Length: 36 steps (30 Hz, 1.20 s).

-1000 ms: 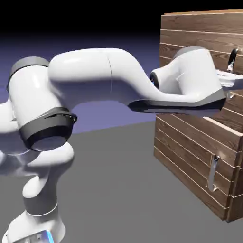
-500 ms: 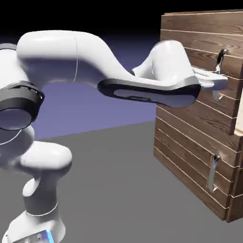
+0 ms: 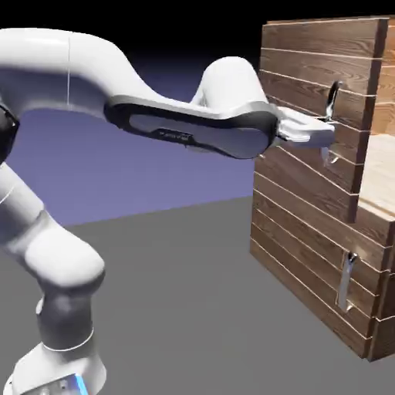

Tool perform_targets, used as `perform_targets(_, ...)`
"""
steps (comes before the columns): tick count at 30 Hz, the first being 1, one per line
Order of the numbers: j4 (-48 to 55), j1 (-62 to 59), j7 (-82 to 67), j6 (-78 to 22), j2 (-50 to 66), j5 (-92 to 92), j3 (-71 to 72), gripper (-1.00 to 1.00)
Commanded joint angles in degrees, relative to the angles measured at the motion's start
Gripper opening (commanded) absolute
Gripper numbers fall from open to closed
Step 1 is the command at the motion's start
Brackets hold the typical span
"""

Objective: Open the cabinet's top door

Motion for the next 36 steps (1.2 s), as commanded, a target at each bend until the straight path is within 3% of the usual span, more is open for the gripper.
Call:
perform_targets(1,-1.16,-2.06,-1.16,-0.20,-0.68,1.80,1.76,-1.00)
perform_targets(13,-15.43,-26.97,-15.26,-0.97,-13.42,26.06,23.25,-1.00)
perform_targets(24,-25.52,-47.77,-30.02,6.20,-29.25,53.12,39.16,-1.00)
perform_targets(30,-30.06,-49.02,-43.13,5.84,-34.65,68.07,40.75,-1.00)
perform_targets(36,-34.99,-42.00,-57.03,-3.24,-40.63,83.02,41.49,-1.00)
